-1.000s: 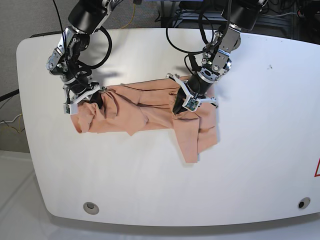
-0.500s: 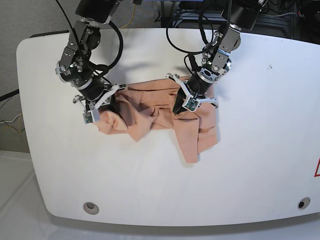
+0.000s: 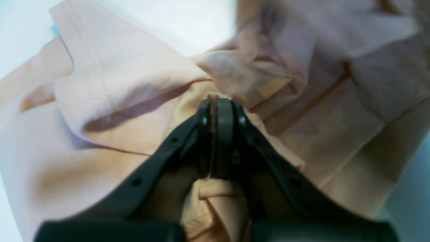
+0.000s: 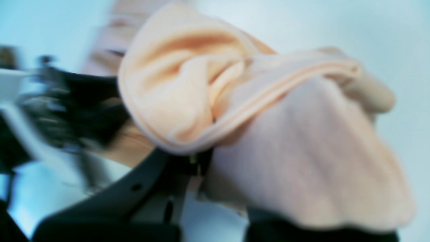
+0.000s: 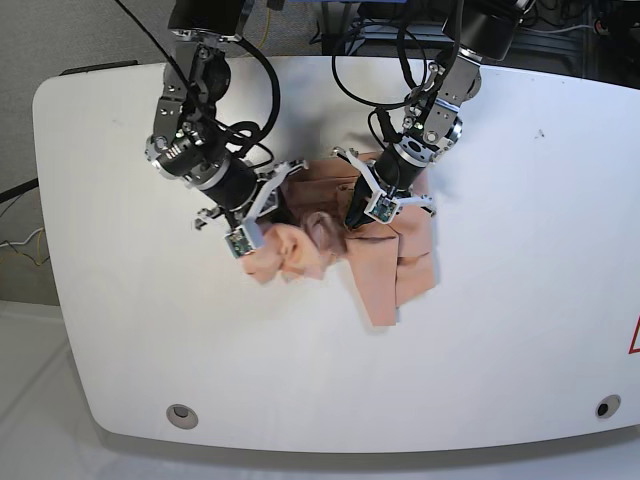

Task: Fold the T-shirt properly
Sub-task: 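Fold the held end with the right gripper over toward the left gripper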

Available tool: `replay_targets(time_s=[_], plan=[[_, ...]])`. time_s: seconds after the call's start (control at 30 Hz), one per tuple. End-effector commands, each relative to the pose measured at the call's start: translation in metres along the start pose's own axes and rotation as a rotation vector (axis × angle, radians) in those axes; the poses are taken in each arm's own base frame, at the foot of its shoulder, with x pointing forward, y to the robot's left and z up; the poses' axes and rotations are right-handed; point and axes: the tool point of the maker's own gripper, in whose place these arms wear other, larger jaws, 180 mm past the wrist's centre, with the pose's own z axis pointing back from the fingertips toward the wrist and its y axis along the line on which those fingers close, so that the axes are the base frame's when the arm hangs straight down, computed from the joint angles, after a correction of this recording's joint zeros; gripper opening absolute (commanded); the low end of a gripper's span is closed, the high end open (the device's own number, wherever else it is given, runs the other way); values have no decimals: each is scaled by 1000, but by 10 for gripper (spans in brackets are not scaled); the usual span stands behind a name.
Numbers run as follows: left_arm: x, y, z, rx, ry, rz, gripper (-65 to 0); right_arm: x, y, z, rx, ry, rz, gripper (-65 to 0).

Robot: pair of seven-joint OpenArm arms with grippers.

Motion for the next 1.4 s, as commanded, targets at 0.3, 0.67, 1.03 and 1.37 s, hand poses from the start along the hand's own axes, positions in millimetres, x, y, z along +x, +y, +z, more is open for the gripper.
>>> replay_targets(time_s=[0.3, 0.67, 1.03, 1.37], plan=[[-27, -4, 2, 2, 125, -19, -641, 30, 55, -15, 143, -73, 75, -650], [-33, -8, 6, -2, 138, -12, -641, 33, 89, -27, 234, -66, 105, -650], [-35, -10, 8, -4, 140, -8, -637, 19, 95, -42, 272, -16, 82, -650], [-12, -11, 10, -2, 81, -15, -567, 24, 94, -43, 273, -26, 86, -433]])
